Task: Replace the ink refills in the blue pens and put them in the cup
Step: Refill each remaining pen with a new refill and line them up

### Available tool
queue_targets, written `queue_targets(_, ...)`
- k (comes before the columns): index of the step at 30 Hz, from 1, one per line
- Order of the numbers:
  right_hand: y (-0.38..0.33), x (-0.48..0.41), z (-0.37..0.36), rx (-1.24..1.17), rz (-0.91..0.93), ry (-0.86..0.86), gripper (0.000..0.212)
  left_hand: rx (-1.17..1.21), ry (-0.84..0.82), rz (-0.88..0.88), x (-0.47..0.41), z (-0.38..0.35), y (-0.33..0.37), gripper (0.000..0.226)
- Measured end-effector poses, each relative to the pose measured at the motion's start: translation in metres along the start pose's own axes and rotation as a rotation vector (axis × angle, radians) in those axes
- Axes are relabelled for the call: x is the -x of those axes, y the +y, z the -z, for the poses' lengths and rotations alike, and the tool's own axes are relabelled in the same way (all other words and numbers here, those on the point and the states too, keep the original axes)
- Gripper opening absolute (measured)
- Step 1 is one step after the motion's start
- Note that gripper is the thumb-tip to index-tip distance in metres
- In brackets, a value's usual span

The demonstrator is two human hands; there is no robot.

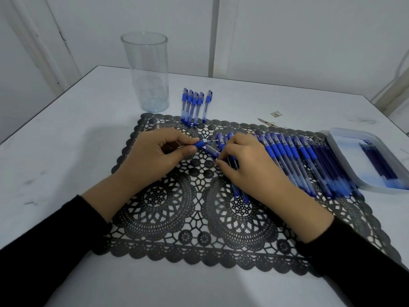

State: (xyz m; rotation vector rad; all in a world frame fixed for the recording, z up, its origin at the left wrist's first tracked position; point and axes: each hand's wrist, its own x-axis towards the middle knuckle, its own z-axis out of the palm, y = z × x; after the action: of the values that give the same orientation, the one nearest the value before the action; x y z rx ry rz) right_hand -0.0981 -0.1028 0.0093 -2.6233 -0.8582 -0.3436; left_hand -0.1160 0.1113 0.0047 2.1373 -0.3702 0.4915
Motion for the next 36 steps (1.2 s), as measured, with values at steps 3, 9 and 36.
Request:
queue_targets(3, 0.001, 0.001, 0.006, -0.117, -0.04, 0.058, 0.01, 0.007, -0.003, 0.006, 0.001, 0.002, 0.0, 0.022)
queue_targets(9, 0.011, 0.008, 0.016, -0.636, -0.226, 0.121, 0.003, 0.02, -0.009, -0.012, 0.001, 0.002, 0.002, 0.023)
queue_targets(36, 0.003, 0.008, 0.021, -0.417, 0.009, 0.226, 0.007, -0.005, -0.011, -0.225, 0.002, -0.007, 0.004, 0.022)
